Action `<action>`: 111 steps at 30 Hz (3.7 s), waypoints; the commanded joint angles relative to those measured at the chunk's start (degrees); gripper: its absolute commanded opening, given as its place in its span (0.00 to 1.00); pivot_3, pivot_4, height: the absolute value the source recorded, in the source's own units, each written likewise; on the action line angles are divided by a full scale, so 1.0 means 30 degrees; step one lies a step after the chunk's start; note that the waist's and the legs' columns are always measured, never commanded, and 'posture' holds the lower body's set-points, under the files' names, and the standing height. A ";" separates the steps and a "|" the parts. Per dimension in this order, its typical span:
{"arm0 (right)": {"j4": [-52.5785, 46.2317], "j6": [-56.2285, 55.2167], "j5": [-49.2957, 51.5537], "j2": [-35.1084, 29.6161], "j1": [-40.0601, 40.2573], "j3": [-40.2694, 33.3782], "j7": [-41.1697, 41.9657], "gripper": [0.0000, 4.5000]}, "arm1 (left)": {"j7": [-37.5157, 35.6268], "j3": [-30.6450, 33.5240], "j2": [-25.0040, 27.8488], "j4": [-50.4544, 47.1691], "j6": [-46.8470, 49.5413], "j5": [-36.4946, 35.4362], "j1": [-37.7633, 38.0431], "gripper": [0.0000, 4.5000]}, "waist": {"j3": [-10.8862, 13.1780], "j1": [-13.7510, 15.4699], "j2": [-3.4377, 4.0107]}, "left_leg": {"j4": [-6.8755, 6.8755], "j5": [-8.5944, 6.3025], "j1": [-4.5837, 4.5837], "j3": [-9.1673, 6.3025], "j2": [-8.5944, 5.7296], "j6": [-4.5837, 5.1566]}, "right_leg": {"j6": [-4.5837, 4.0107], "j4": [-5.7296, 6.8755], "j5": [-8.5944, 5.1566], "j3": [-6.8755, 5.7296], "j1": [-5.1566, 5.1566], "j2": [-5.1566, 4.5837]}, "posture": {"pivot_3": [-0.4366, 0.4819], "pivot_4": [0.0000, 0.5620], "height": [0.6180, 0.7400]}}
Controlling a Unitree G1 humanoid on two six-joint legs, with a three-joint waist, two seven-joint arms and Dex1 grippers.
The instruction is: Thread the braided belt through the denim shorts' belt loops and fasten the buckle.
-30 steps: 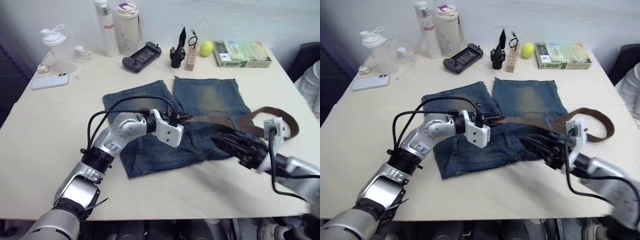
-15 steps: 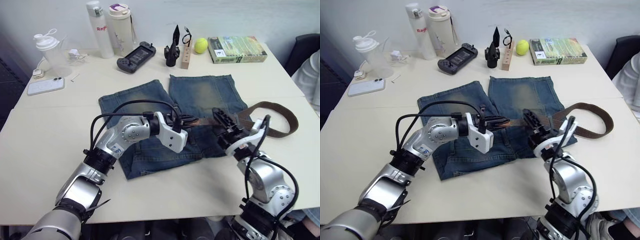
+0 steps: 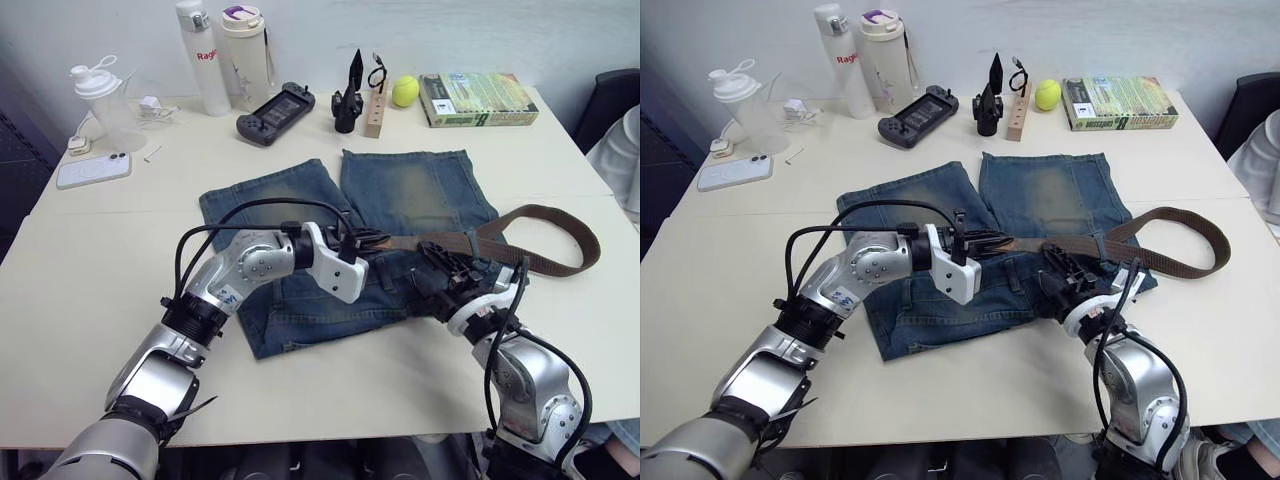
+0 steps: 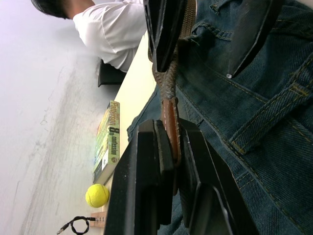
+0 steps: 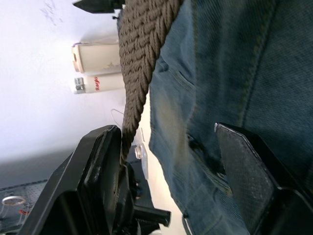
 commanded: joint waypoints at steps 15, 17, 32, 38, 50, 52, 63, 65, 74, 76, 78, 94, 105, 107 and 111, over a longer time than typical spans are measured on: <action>0.0780 -0.0055 0.0445 -0.3352 -0.1420 -0.0437 0.2336 0.00 | -0.3436 0.2782 0.0957 0.0275 0.3454 -0.5882 -0.0478 0.39 | 0.0001 -0.0016 0.0000 | 0.0003 0.0000 -0.0001 -0.0001 0.0000 0.0001 | 0.0000 -0.0001 0.0000 0.0001 0.0001 -0.0006 | 0.48 0.27 0.87; 0.1216 0.0315 0.0445 -0.4422 -0.1622 -0.0346 0.2923 0.00 | -0.4185 0.3461 0.1407 0.0594 0.4264 -0.7157 -0.0453 0.39 | 0.0001 -0.0019 -0.0002 | 0.0012 0.0001 -0.0004 -0.0004 0.0000 0.0002 | 0.0000 -0.0002 0.0000 0.0001 0.0004 -0.0008 | 0.48 0.27 0.87; 0.4473 0.2412 -0.2411 -0.9370 -0.2658 0.0909 0.7626 0.00 | -0.7776 0.7908 0.4921 -1.1091 2.0452 -2.0499 0.9197 0.39 | 0.0008 0.0110 -0.0005 | 0.0049 0.0004 -0.0019 -0.0083 0.0004 0.0010 | -0.0002 -0.0067 -0.0001 0.0039 0.0079 -0.0045 | 0.48 0.27 0.87; 0.4894 0.2889 -0.3859 -1.0406 -0.2520 0.0912 0.9381 0.00 | -0.6468 0.8357 0.4435 -1.2471 2.1874 -2.1023 0.9537 0.39 | 0.0008 0.0201 -0.0005 | 0.0040 -0.0001 -0.0016 -0.0068 -0.0022 0.0021 | 0.0009 -0.0082 0.0005 0.0035 0.0080 -0.0066 | 0.48 0.27 0.87; 0.5313 0.3280 -0.6667 -1.1674 -0.1895 0.0971 1.1933 0.00 | -0.5893 0.8268 0.4300 -1.2694 2.2252 -2.0729 0.9318 0.39 | 0.0008 0.0437 -0.0006 | 0.0035 0.0001 -0.0012 -0.0040 -0.0021 0.0021 | 0.0022 -0.0113 0.0012 0.0000 0.0085 -0.0045 | 0.48 0.27 0.87; 0.5164 0.3387 -0.6869 -1.1638 -0.1973 0.0977 1.2238 0.00 | -0.5859 0.8231 0.4299 -1.2741 2.2281 -2.0665 0.9222 0.39 | 0.0008 0.0439 -0.0006 | 0.0034 0.0000 -0.0013 -0.0036 -0.0022 0.0021 | 0.0023 -0.0116 0.0013 -0.0004 0.0083 -0.0045 | 0.48 0.27 0.87; 0.4543 0.3700 -0.7227 -0.9881 -0.1180 0.2266 1.1723 0.00 | -0.6169 0.7749 0.4432 -1.2712 2.1913 -2.0071 0.8964 0.39 | 0.0008 0.0433 -0.0007 | 0.0031 0.0001 -0.0013 -0.0038 -0.0016 0.0021 | 0.0025 -0.0127 0.0014 -0.0017 0.0085 -0.0036 | 0.48 0.27 0.87; 0.4631 0.3791 -0.7026 -0.9723 -0.1109 0.2334 1.1535 0.00 | -0.6407 0.7584 0.4520 -1.2621 2.1734 -1.9858 0.8923 0.39 | 0.0008 0.0436 -0.0006 | 0.0030 0.0001 -0.0013 -0.0039 -0.0015 0.0020 | 0.0025 -0.0130 0.0014 -0.0015 0.0085 -0.0035 | 0.48 0.27 0.87; 0.6480 0.4093 -0.1204 -0.8537 -0.1913 0.3073 0.7092 0.00 | -0.8227 0.5562 0.4312 -1.0357 1.8027 -1.6490 0.7170 0.39 | 0.0008 0.0449 -0.0006 | 0.0027 0.0001 -0.0013 -0.0034 -0.0009 0.0018 | 0.0030 -0.0136 0.0018 -0.0020 0.0085 -0.0018 | 0.48 0.27 0.87; 0.6866 0.4116 -0.0069 -0.8350 -0.2273 0.3359 0.6109 0.00 | -0.8953 0.4731 0.4115 -0.9047 1.6022 -1.5162 0.6409 0.39 | 0.0008 0.0447 -0.0006 | 0.0031 0.0002 -0.0010 -0.0031 -0.0013 0.0017 | 0.0032 -0.0133 0.0021 -0.0038 0.0086 -0.0013 | 0.48 0.27 0.87; 0.7240 0.4554 0.0397 -0.7954 -0.2500 0.3379 0.5565 0.00 | -0.9542 0.3485 0.3780 -0.7404 1.3242 -1.3340 0.5596 0.39 | 0.0008 0.0425 -0.0006 | 0.0030 0.0002 -0.0009 -0.0015 -0.0013 0.0018 | 0.0034 -0.0136 0.0022 -0.0054 0.0083 -0.0006 | 0.48 0.27 0.87; 0.7158 0.4397 0.0445 -0.5524 -0.3054 0.1785 0.3004 0.00 | -0.5647 0.0717 0.0363 0.1419 0.0634 -0.5479 0.2992 0.39 | 0.0007 0.0395 -0.0006 | 0.0011 0.0001 -0.0022 0.0015 -0.0002 0.0032 | 0.0046 -0.0142 0.0035 -0.0071 0.0056 -0.0027 | 0.48 0.27 0.87; 0.7215 0.4406 0.0445 -0.5638 -0.3065 0.1660 0.3224 0.00 | -0.4257 0.1263 -0.0150 0.2008 -0.0353 -0.5473 0.2871 0.21 | 0.0007 0.0386 -0.0006 | 0.0013 0.0003 -0.0021 0.0015 -0.0005 0.0038 | 0.0051 -0.0139 0.0038 -0.0076 0.0057 -0.0045 | 0.48 0.27 0.87; 0.7243 0.4433 0.0445 -0.5666 -0.3086 0.1651 0.3253 0.00 | -0.4278 0.1248 -0.0111 0.1928 -0.0462 -0.5462 0.2872 0.06 | 0.0007 0.0381 -0.0006 | 0.0013 0.0003 -0.0021 0.0015 -0.0004 0.0038 | 0.0051 -0.0139 0.0038 -0.0076 0.0057 -0.0044 | 0.48 0.27 0.87; 0.7262 0.4468 0.0445 -0.5711 -0.3085 0.1653 0.3221 0.00 | -0.4392 0.1186 0.0141 0.1636 -0.0551 -0.5339 0.3037 0.01 | 0.0007 0.0378 -0.0006 | 0.0013 0.0003 -0.0021 0.0015 -0.0005 0.0038 | 0.0051 -0.0140 0.0038 -0.0080 0.0058 -0.0042 | 0.48 0.27 0.87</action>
